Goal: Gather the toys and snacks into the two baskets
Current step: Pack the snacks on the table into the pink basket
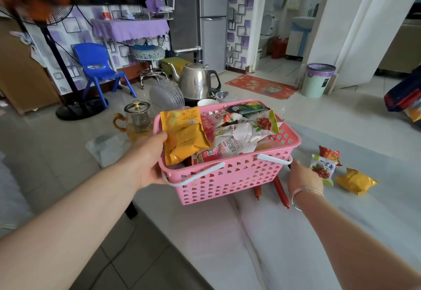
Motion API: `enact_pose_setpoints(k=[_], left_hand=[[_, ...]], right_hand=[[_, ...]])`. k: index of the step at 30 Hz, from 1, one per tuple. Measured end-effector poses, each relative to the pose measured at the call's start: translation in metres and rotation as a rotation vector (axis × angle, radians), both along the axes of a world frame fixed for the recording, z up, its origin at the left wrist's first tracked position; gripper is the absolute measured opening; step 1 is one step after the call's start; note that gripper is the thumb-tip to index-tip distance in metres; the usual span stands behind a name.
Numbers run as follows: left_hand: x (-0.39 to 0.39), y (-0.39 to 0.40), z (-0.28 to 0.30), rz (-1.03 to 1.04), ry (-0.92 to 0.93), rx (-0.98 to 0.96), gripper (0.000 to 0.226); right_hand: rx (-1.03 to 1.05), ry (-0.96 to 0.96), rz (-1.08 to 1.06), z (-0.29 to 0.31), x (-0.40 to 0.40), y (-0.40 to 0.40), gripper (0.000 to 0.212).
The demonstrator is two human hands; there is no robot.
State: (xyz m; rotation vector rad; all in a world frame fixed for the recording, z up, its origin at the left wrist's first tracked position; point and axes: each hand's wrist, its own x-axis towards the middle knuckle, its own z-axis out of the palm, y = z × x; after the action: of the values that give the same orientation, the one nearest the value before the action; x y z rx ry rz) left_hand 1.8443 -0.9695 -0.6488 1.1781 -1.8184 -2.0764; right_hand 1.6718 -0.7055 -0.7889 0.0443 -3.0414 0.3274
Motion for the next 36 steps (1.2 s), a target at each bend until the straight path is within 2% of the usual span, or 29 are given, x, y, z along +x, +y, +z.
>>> enact_pose_setpoints(k=[4, 7, 10, 12, 14, 17, 19, 22, 25, 29, 32, 34, 36], left_hand=[[0.014, 0.003, 0.004, 0.0, -0.008, -0.023, 0.022], [0.028, 0.009, 0.009, -0.011, -0.012, -0.044, 0.021], [0.04, 0.018, 0.013, -0.037, -0.009, -0.051, 0.021], [0.05, 0.027, 0.017, -0.063, 0.0, -0.045, 0.023], [0.059, 0.034, 0.02, -0.083, 0.006, -0.033, 0.025], [0.072, 0.043, 0.024, -0.108, 0.009, -0.027, 0.025], [0.079, 0.046, 0.027, -0.121, 0.007, -0.028, 0.026], [0.085, 0.05, 0.029, -0.132, 0.001, -0.046, 0.028], [0.087, 0.052, 0.028, -0.139, -0.009, -0.054, 0.029], [0.085, 0.056, 0.023, -0.134, -0.015, -0.044, 0.03], [0.078, 0.056, 0.02, -0.115, -0.006, -0.015, 0.029], [0.07, 0.055, 0.017, -0.104, 0.002, -0.001, 0.029], [0.061, 0.056, 0.015, -0.086, 0.008, -0.004, 0.028]], right_hand=[[-0.212, 0.095, -0.071, 0.024, 0.014, 0.021, 0.041], [-0.492, 0.357, -0.056, 0.079, 0.029, 0.03, 0.034], [-0.701, 0.639, 0.142, 0.143, 0.056, 0.025, 0.03], [-0.669, 0.756, 0.415, 0.178, 0.084, 0.01, 0.031], [-0.503, 0.774, 0.696, 0.199, 0.107, -0.01, 0.033], [-0.234, 0.699, 0.887, 0.205, 0.124, -0.037, 0.042], [-0.042, 0.491, 0.877, 0.201, 0.131, -0.047, 0.051], [0.256, 0.038, 0.783, 0.193, 0.14, -0.054, 0.047], [0.341, -0.074, 0.779, 0.19, 0.146, -0.054, 0.051], [0.199, -0.046, 0.776, 0.188, 0.146, -0.045, 0.055], [-0.193, 0.15, 0.729, 0.192, 0.126, -0.027, 0.056], [-0.462, 0.316, 0.573, 0.192, 0.098, -0.003, 0.047], [-0.525, 0.411, 0.338, 0.179, 0.064, 0.028, 0.045]])
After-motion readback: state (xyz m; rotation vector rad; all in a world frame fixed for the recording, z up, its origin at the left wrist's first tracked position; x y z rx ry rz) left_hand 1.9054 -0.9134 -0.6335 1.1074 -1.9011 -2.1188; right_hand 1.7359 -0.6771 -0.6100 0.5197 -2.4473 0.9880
